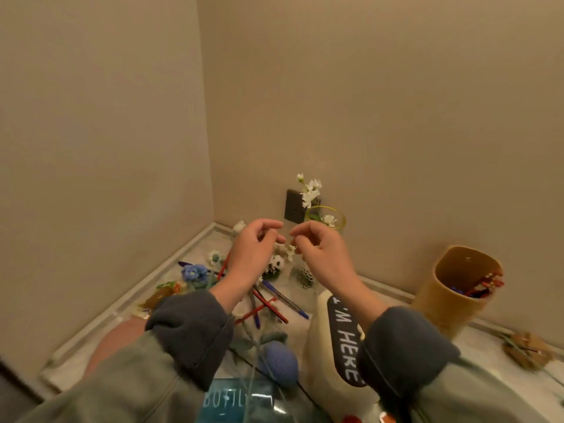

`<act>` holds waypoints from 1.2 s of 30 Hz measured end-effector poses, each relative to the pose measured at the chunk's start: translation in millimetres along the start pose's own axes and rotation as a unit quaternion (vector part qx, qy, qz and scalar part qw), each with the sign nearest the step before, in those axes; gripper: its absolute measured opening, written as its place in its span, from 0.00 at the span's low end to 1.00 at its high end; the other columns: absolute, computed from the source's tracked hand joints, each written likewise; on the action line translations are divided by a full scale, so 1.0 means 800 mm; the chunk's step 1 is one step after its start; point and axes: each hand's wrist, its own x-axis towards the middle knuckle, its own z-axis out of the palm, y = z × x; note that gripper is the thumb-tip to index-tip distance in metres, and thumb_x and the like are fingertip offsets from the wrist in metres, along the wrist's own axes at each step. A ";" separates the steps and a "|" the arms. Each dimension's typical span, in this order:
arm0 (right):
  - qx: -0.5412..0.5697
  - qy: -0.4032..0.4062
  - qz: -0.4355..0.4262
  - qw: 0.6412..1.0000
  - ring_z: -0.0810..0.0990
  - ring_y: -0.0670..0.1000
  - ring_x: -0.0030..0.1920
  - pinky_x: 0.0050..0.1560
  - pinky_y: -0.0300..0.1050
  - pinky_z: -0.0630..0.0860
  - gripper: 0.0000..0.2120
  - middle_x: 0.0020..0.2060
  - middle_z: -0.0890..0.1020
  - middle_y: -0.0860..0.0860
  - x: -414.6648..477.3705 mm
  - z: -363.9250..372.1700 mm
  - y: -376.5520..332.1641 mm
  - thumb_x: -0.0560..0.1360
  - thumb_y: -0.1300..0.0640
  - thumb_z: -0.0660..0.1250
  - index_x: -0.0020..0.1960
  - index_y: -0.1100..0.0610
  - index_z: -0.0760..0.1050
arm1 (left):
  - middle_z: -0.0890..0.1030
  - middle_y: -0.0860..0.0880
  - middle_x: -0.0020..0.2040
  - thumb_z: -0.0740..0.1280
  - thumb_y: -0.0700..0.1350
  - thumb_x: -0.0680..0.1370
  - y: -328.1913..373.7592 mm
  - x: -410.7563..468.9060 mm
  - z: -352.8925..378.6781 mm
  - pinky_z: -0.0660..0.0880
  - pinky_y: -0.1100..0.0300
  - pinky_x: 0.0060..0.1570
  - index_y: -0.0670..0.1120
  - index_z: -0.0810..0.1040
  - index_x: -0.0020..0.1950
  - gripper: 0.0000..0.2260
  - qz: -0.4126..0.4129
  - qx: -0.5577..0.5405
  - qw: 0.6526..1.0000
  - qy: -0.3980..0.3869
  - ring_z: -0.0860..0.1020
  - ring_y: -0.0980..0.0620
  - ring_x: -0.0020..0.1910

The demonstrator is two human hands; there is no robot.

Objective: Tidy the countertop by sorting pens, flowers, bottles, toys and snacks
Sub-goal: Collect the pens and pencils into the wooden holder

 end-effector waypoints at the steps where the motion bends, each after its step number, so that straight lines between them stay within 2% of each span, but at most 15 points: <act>1: -0.010 -0.012 0.011 1.000 0.81 0.49 0.42 0.46 0.52 0.80 0.11 0.39 0.83 0.48 0.007 0.014 -0.001 0.75 0.61 0.64 0.44 0.45 0.78 | 0.84 0.53 0.40 0.61 0.42 0.80 -0.008 0.007 -0.012 0.77 0.53 0.42 0.55 0.78 0.50 0.09 -0.007 0.006 1.000 0.003 0.81 0.52 0.39; 5: -0.066 -0.071 0.069 0.993 0.80 0.47 0.40 0.44 0.49 0.79 0.07 0.39 0.82 0.47 0.038 0.076 0.007 0.76 0.57 0.65 0.47 0.48 0.80 | 0.84 0.54 0.41 0.61 0.41 0.79 -0.052 0.039 -0.066 0.76 0.53 0.37 0.54 0.78 0.50 0.09 -0.041 0.046 0.998 -0.004 0.78 0.51 0.37; 8: -0.076 -0.101 0.106 0.986 0.82 0.50 0.41 0.45 0.53 0.80 0.07 0.39 0.83 0.49 0.055 0.115 0.020 0.75 0.58 0.65 0.47 0.49 0.79 | 0.84 0.54 0.40 0.61 0.39 0.78 -0.088 0.061 -0.095 0.78 0.48 0.42 0.53 0.77 0.50 0.10 -0.064 0.076 0.995 -0.020 0.81 0.45 0.41; 11: -0.103 -0.118 0.131 0.979 0.82 0.52 0.41 0.44 0.53 0.80 0.07 0.40 0.83 0.51 0.072 0.146 0.037 0.75 0.59 0.64 0.47 0.49 0.79 | 0.83 0.54 0.42 0.62 0.40 0.77 -0.124 0.078 -0.109 0.78 0.53 0.44 0.54 0.76 0.51 0.09 -0.080 0.120 0.988 -0.053 0.82 0.48 0.41; 13: -0.142 -0.137 0.145 0.970 0.81 0.51 0.42 0.44 0.51 0.79 0.06 0.41 0.82 0.49 0.079 0.159 0.050 0.76 0.58 0.64 0.50 0.50 0.78 | 0.81 0.55 0.42 0.62 0.43 0.78 -0.146 0.086 -0.112 0.78 0.55 0.47 0.57 0.74 0.50 0.08 -0.084 0.169 0.980 -0.070 0.80 0.53 0.42; 16: -0.213 -0.165 0.171 0.948 0.80 0.51 0.46 0.45 0.47 0.78 0.09 0.45 0.80 0.48 0.090 0.177 0.069 0.74 0.55 0.66 0.54 0.51 0.78 | 0.80 0.57 0.45 0.61 0.48 0.77 -0.175 0.099 -0.115 0.77 0.53 0.51 0.59 0.74 0.52 0.07 -0.092 0.266 0.955 -0.092 0.80 0.53 0.46; 20: -0.274 -0.208 0.197 0.918 0.80 0.53 0.48 0.47 0.48 0.79 0.11 0.47 0.82 0.53 0.094 0.195 0.086 0.73 0.52 0.69 0.53 0.54 0.79 | 0.82 0.56 0.52 0.63 0.50 0.77 -0.195 0.108 -0.115 0.71 0.53 0.59 0.54 0.74 0.59 0.11 -0.071 0.371 0.919 -0.115 0.79 0.51 0.55; 24: -0.290 -0.201 0.208 0.912 0.81 0.53 0.46 0.48 0.51 0.80 0.09 0.43 0.82 0.52 0.097 0.205 0.099 0.70 0.52 0.71 0.48 0.54 0.80 | 0.82 0.53 0.51 0.63 0.53 0.77 -0.206 0.116 -0.109 0.66 0.52 0.56 0.52 0.71 0.60 0.13 -0.067 0.442 0.885 -0.132 0.80 0.48 0.53; 28: -0.298 -0.210 0.216 0.906 0.81 0.53 0.42 0.41 0.48 0.78 0.08 0.40 0.83 0.55 0.098 0.208 0.107 0.70 0.53 0.70 0.44 0.57 0.82 | 0.83 0.50 0.49 0.63 0.54 0.77 -0.213 0.121 -0.104 0.65 0.52 0.54 0.49 0.68 0.62 0.16 -0.084 0.477 0.862 -0.148 0.80 0.46 0.52; 31: -0.283 -0.200 0.218 0.912 0.82 0.53 0.40 0.38 0.47 0.77 0.09 0.39 0.84 0.55 0.097 0.209 0.112 0.71 0.52 0.69 0.41 0.58 0.82 | 0.82 0.49 0.53 0.60 0.50 0.78 -0.212 0.124 -0.103 0.65 0.51 0.57 0.48 0.66 0.68 0.19 -0.106 0.463 0.866 -0.154 0.79 0.45 0.55; 33: -0.247 -0.176 0.223 0.926 0.82 0.54 0.40 0.37 0.48 0.76 0.11 0.37 0.83 0.56 0.099 0.206 0.115 0.72 0.52 0.67 0.39 0.59 0.80 | 0.82 0.48 0.57 0.57 0.49 0.79 -0.204 0.125 -0.102 0.63 0.51 0.60 0.48 0.64 0.70 0.20 -0.130 0.430 0.882 -0.143 0.77 0.44 0.59; 36: -0.195 -0.125 0.213 0.949 0.78 0.52 0.38 0.40 0.49 0.75 0.11 0.33 0.79 0.51 0.104 0.198 0.111 0.75 0.50 0.67 0.40 0.57 0.77 | 0.81 0.45 0.58 0.52 0.48 0.81 -0.188 0.124 -0.101 0.61 0.51 0.65 0.48 0.65 0.72 0.19 -0.164 0.371 0.906 -0.119 0.74 0.41 0.61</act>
